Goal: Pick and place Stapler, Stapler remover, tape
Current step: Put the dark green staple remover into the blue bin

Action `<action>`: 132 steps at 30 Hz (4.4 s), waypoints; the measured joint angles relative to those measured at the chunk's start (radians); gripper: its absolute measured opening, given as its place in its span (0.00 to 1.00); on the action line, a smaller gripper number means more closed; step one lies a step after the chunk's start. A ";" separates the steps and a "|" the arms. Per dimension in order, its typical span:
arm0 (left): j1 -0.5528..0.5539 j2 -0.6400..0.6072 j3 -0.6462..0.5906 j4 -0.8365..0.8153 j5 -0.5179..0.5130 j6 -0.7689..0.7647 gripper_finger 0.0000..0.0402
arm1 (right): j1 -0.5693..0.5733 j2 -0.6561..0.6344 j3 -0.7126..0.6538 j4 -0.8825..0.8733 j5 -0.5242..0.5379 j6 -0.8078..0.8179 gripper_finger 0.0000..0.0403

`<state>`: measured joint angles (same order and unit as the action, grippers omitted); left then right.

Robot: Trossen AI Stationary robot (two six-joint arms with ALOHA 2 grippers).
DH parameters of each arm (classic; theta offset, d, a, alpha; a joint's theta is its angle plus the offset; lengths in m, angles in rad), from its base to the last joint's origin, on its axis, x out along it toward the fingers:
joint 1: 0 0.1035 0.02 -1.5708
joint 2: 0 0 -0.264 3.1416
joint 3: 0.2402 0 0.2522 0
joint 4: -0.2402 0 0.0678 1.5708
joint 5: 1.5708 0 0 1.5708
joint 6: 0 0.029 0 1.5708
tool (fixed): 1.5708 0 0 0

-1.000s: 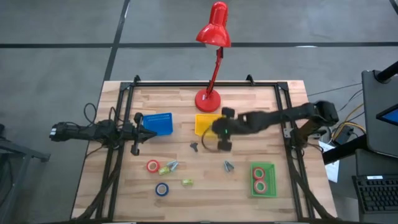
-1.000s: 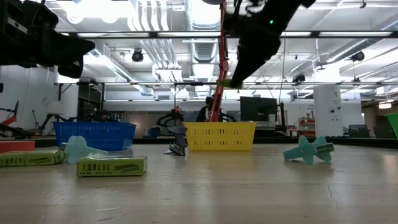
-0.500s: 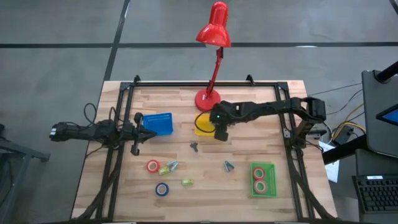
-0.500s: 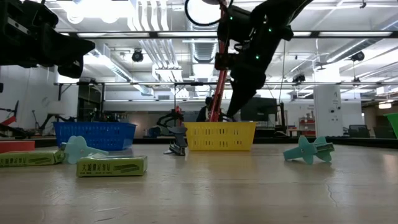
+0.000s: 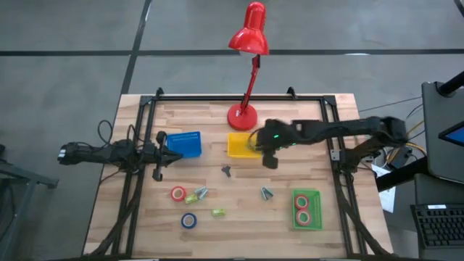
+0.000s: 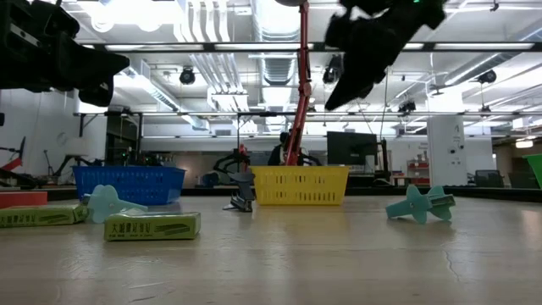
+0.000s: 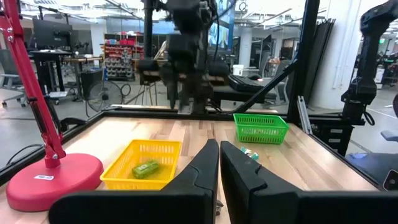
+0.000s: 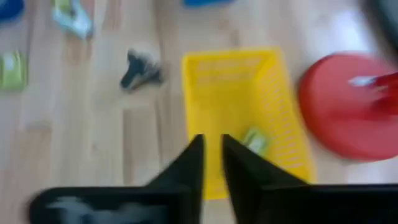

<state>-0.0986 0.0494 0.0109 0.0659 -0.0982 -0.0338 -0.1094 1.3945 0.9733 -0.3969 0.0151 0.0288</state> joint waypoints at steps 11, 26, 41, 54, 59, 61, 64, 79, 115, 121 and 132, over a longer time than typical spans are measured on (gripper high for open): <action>0.000 0.000 0.000 0.000 0.000 0.000 0.05 | 0.000 -0.419 -0.316 0.250 0.013 0.151 0.04; 0.000 0.000 0.000 0.000 0.000 0.000 0.05 | 0.000 -0.610 -0.467 0.252 0.010 0.146 0.04; 0.000 0.000 0.000 0.000 0.000 0.000 0.05 | 0.000 -0.607 -0.554 0.251 0.011 0.144 0.04; 0.000 0.000 0.000 0.000 0.000 0.000 0.05 | -0.009 -0.636 -0.556 0.246 0.026 0.151 0.04; 0.000 0.000 0.000 0.000 0.000 0.000 0.05 | -0.008 -0.696 -0.518 0.190 0.037 0.168 0.04; 0.000 0.000 0.000 0.000 0.000 0.000 0.05 | -0.009 -0.724 -0.501 0.154 0.037 0.149 0.04; 0.000 0.000 0.000 0.000 0.000 0.000 0.05 | -0.009 -0.756 -0.485 0.107 0.037 0.148 0.04; 0.000 0.000 0.000 0.000 0.000 0.000 0.05 | -0.009 -0.764 -0.456 0.100 0.037 0.144 0.04; 0.000 0.340 0.338 -0.034 -0.180 -0.461 0.44 | -0.009 -0.751 -0.458 0.101 0.037 0.145 0.04; -0.001 0.522 0.472 -0.086 -0.125 -0.429 0.53 | -0.009 -0.751 -0.459 0.101 0.037 0.146 0.04; -0.043 0.826 0.646 -0.207 -0.072 -0.364 0.53 | -0.009 -0.751 -0.459 0.101 0.037 0.147 0.04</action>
<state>-0.1414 0.8752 0.6573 -0.1411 -0.1702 -0.3980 -0.1184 0.6437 0.5144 -0.2962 0.0525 0.1753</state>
